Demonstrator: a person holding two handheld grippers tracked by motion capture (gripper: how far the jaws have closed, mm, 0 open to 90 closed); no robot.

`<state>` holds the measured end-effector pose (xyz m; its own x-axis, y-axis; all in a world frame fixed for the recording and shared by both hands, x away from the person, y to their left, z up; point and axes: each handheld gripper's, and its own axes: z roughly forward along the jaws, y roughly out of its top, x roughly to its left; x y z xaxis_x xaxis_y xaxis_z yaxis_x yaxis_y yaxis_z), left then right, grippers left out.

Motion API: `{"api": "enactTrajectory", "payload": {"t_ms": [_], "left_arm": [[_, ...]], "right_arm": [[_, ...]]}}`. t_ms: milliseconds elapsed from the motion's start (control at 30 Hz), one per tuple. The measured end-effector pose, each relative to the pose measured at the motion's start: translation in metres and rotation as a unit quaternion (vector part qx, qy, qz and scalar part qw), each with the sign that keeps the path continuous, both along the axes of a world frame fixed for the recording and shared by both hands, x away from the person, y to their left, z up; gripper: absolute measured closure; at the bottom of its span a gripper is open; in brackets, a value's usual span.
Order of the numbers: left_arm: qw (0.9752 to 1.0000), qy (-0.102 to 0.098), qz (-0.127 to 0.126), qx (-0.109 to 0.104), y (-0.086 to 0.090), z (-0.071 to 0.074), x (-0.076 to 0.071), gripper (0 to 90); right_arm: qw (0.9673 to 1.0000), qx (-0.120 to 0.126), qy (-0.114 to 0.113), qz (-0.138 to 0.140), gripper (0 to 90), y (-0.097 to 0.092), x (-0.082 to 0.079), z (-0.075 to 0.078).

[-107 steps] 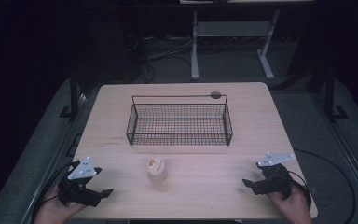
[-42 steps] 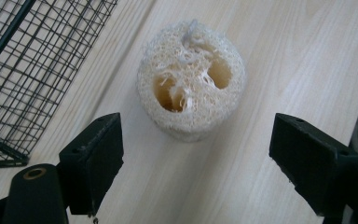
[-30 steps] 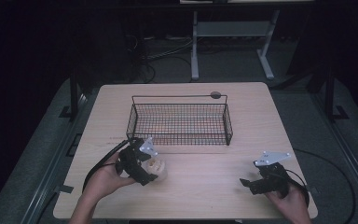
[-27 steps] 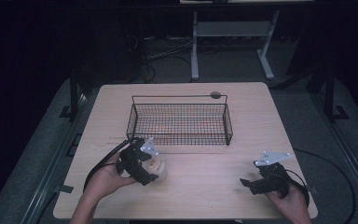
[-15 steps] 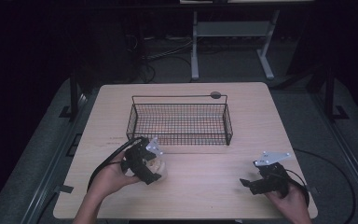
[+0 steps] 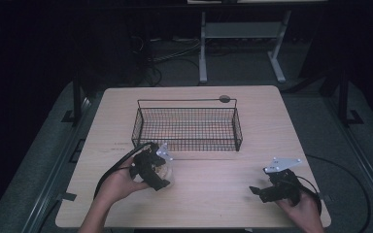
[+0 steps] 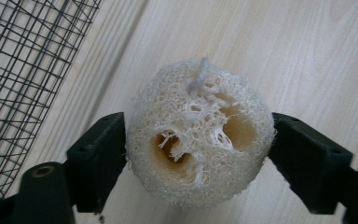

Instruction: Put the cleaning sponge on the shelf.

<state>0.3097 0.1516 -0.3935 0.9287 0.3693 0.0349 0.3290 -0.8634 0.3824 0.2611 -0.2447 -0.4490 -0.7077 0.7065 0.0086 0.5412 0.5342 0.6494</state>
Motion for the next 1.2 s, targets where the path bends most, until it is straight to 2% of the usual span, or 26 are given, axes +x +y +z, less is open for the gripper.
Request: {"api": "enactTrajectory", "payload": {"t_ms": [233, 467, 867, 1200], "left_arm": [[1.0, 0.0, -0.001, 0.0, 0.001, 0.0, 0.001, 27.2], [1.0, 0.0, 0.001, -0.005, 0.001, 0.002, 0.001, 27.7], [0.9997, -0.003, 0.0, -0.023, 0.005, 0.017, 0.003, 27.8], [0.9997, -0.006, 0.003, -0.024, 0.008, 0.032, 0.009, 27.7]], "right_arm": [[1.0, 0.0, -0.001, 0.001, 15.0, -0.001, 0.0, 0.0], [1.0, 0.002, 0.001, 0.0, 15.0, -0.001, 0.0, 0.0], [1.0, 0.001, 0.004, 0.0, 15.0, -0.001, 0.001, -0.001], [1.0, 0.001, 0.008, 0.002, 14.9, 0.001, 0.002, -0.002]]}}
